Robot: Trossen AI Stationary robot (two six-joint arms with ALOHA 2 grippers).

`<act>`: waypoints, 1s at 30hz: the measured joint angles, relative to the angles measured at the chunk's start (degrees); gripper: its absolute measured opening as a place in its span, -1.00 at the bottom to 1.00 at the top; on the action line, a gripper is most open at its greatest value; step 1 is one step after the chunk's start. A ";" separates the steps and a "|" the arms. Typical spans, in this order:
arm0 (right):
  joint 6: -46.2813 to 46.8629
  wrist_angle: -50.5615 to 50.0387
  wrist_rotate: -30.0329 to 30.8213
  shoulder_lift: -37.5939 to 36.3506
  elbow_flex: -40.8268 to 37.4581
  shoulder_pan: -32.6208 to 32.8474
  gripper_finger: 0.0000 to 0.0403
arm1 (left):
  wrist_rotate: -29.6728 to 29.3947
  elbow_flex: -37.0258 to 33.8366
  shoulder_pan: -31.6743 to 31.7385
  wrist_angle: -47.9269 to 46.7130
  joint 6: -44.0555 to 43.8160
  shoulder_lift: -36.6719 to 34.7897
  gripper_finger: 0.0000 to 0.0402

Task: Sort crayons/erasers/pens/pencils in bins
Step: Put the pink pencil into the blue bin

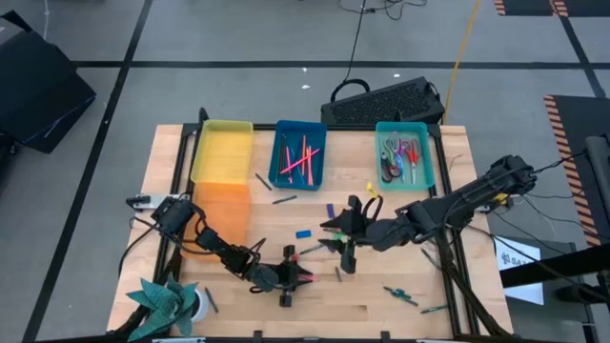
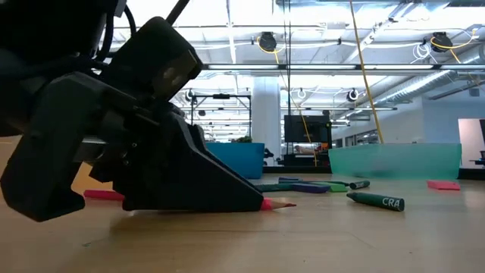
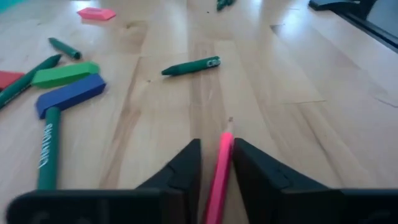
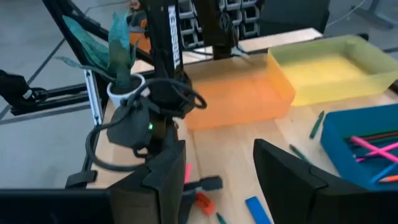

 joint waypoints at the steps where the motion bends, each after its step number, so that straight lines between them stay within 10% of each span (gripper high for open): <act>1: -0.51 0.00 0.00 -0.35 0.00 -0.18 -0.09 | 0.75 0.04 0.11 0.12 0.27 0.05 -0.59; 6: -2.26 -0.04 0.00 -2.13 0.00 -0.73 -0.09 | 3.03 0.24 0.69 1.33 0.81 1.10 -0.92; 16: 0.16 -0.95 1.53 -5.24 0.00 -0.98 -0.09 | 3.58 0.59 1.05 -1.14 1.27 -1.81 -0.91; 30: 3.62 -1.76 2.95 -7.13 -0.02 -0.31 -0.09 | 0.24 7.53 8.88 -30.50 1.55 -22.22 -0.91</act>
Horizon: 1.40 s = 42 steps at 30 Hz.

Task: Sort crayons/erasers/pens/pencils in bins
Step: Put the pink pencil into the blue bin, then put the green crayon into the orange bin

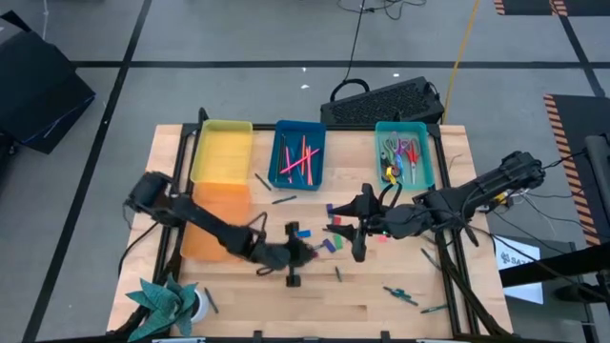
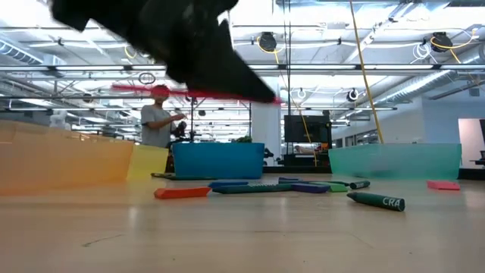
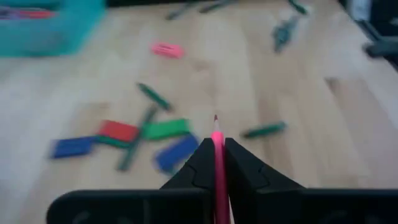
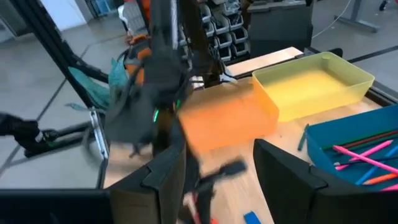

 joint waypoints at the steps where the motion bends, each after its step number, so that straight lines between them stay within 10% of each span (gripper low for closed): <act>1: -0.04 -0.34 -0.02 -0.48 -0.02 0.20 -0.09 | -0.28 0.40 1.11 -1.76 0.00 -1.88 -0.92; 10: -5.20 -6.18 0.73 -5.16 -0.02 0.18 -0.09 | -5.34 2.18 20.34 -5.95 1.20 -11.44 -0.85; 20: -13.57 -7.85 1.54 -4.41 0.00 0.02 -0.09 | -1.42 8.07 42.19 -13.34 -4.35 -6.35 -0.87; 31: -11.62 -8.25 4.84 -4.40 -0.02 -3.59 -0.09 | 0.33 9.58 47.75 -11.33 -13.05 4.77 -0.85; 42: -10.23 -8.31 4.50 -4.40 -0.02 -6.35 -0.09 | 8.57 9.58 48.64 -11.28 -11.81 6.44 -0.29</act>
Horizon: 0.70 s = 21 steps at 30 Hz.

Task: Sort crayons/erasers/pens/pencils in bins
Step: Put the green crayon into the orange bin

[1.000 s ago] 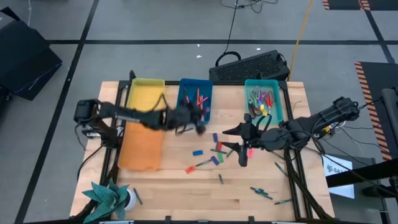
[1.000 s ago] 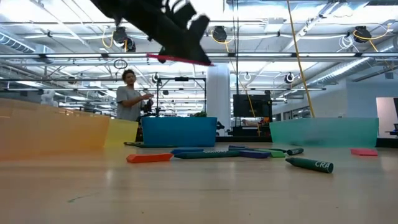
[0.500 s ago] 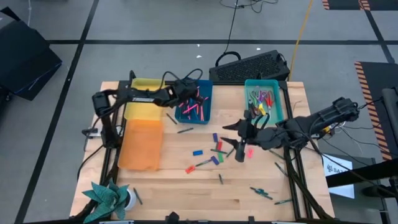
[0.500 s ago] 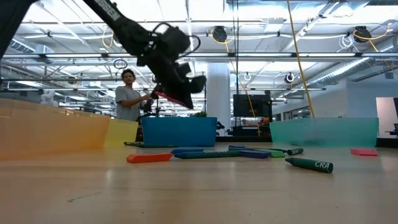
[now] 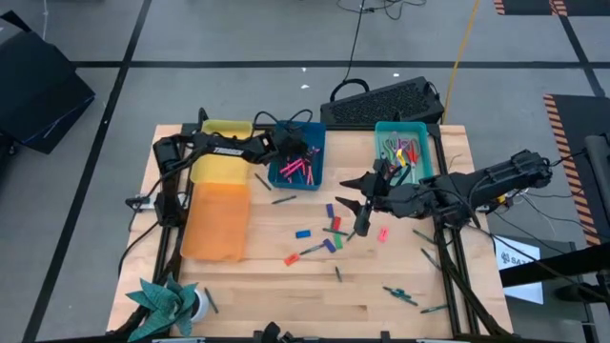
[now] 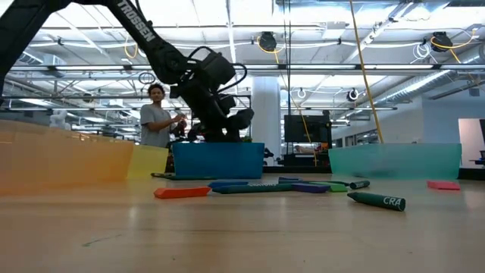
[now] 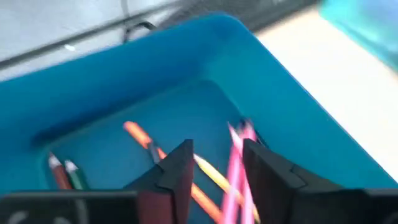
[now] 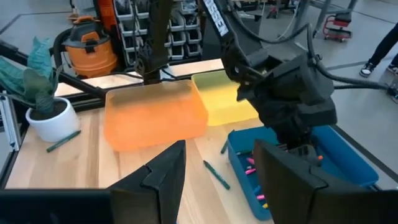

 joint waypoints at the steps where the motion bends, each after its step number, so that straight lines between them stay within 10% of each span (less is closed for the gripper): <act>1: 0.11 -0.18 0.00 0.00 0.00 0.00 -0.09 | 2.00 -0.08 0.00 -1.56 0.51 -1.15 -0.24; 11: 0.10 -0.18 -0.15 0.00 0.00 0.02 -0.09 | 0.20 7.86 -13.13 -31.08 -0.12 -17.26 -0.37; 21: -3.43 -0.20 -0.01 0.00 0.00 -0.39 -0.09 | 5.78 14.91 -41.32 -57.01 0.92 -20.69 -0.59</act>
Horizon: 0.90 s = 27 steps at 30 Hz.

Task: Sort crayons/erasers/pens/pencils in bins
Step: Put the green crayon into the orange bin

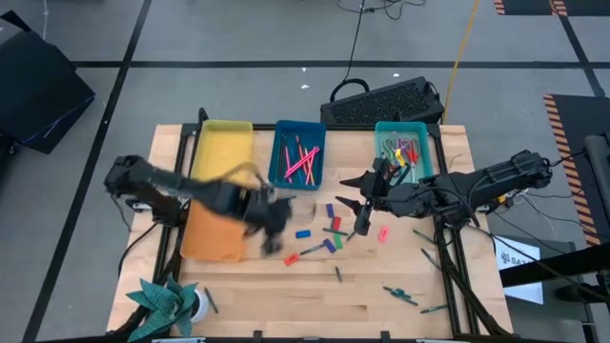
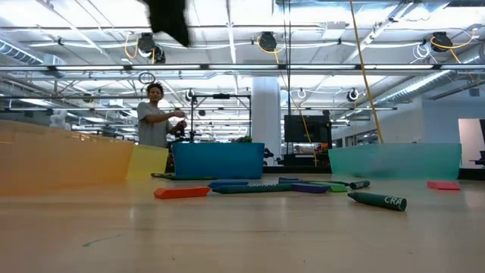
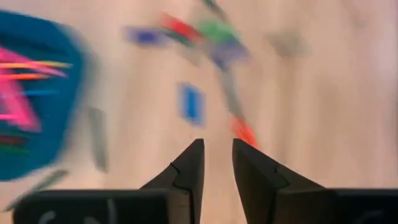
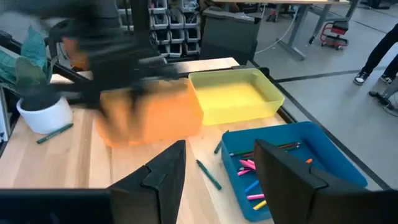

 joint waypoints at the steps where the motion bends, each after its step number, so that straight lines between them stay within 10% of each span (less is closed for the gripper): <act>1: -0.67 0.00 -0.01 0.00 0.00 0.00 -0.09 | 0.96 0.00 -3.25 -1.64 1.59 0.09 -0.59; 7: -4.00 -0.28 0.01 0.00 0.00 0.59 -0.09 | 9.97 -1.63 -17.68 -4.44 4.51 0.48 -0.53; 14: 1.10 -0.06 -0.01 0.56 0.00 2.08 -0.09 | 26.44 -7.78 -20.33 -7.29 -0.47 3.19 -0.24; 27: 9.32 -0.10 0.17 2.10 0.00 2.47 -0.09 | 25.45 -6.05 -26.50 -7.48 8.57 13.31 0.02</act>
